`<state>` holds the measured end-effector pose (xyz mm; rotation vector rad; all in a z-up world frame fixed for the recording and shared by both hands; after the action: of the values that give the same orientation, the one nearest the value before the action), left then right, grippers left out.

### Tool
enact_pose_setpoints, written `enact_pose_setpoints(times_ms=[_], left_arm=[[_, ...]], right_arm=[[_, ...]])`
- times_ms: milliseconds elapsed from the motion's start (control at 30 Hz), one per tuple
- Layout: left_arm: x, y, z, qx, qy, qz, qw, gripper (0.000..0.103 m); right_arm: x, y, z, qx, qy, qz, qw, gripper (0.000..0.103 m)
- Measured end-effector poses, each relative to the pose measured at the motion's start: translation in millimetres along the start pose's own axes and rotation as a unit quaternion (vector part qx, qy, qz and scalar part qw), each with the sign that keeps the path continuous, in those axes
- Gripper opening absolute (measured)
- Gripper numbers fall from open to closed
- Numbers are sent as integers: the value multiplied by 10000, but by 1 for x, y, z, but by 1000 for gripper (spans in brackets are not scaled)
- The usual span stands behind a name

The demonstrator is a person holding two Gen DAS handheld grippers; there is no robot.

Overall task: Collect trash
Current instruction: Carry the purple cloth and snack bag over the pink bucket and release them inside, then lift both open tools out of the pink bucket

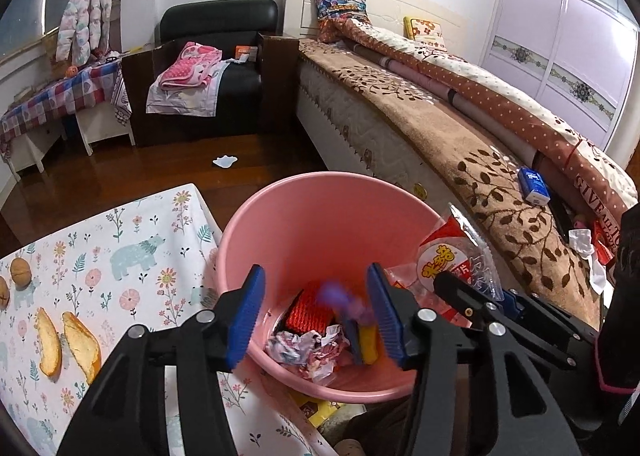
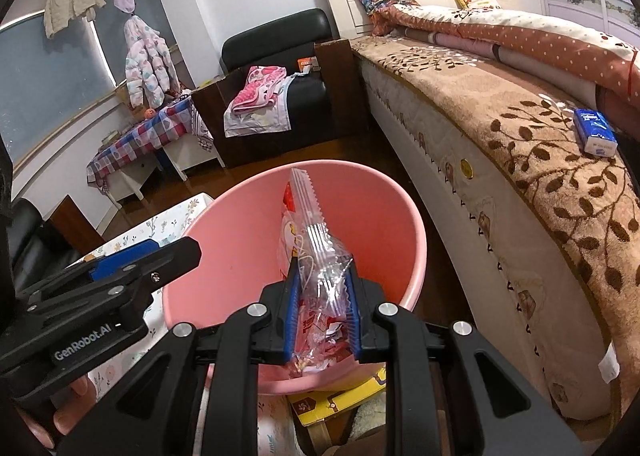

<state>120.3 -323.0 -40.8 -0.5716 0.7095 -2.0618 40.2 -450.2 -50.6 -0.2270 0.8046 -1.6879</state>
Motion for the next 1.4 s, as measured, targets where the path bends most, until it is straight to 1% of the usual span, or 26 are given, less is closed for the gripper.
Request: enact_pose_setpoints(times_ms=[167,300,533,633,667,700,733,767,1100,1300,1400], left_arm=[[0,-3,-1,40,0,33,10000,60],[0,-8,-1,104,2,58,9999,62],[3,-16,0,266,13,122,9996,68],[3,-18,0,277,1,127,9995,71],[3,-18,0,258,-1,122,9996,72],[3,-19,0,240,-6,116,9996,73],[2,-20,0,230,-15,111,9997,74],[1,-21,0,240,-29,107,9997,74],[-3,-33,3,404,-122,238,9988,75],[-5,-47,5,557,-70,369,9977,75],[-7,-57,7,642,-76,389,9972,75]], right_arm=[[2,1,-2,-55,22,-10,10000,21],[3,3,-3,-105,49,-17,9999,21],[3,4,-3,-134,48,7,9999,23],[3,4,-3,-143,70,30,9999,23],[4,4,-4,-148,83,23,9999,25],[4,4,-3,-152,107,30,9998,32],[5,4,-3,-151,146,57,9998,35],[6,4,-3,-132,191,78,9997,38],[3,-2,-1,-79,199,147,9997,40],[-7,-13,-2,37,79,194,9998,41],[-14,-21,-2,145,-55,144,9998,41]])
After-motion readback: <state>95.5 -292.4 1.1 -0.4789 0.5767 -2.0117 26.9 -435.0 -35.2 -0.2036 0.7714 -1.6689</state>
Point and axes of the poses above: each gripper's, at about its wrist camera, not at the fingertips, and y roughly the way its jaws point, x to its right, z to its top, the point moved 3 cm from there along y, roughly the way its jaws point, and after that the axes turned 2 degrees about x, right-handed, at the moved point
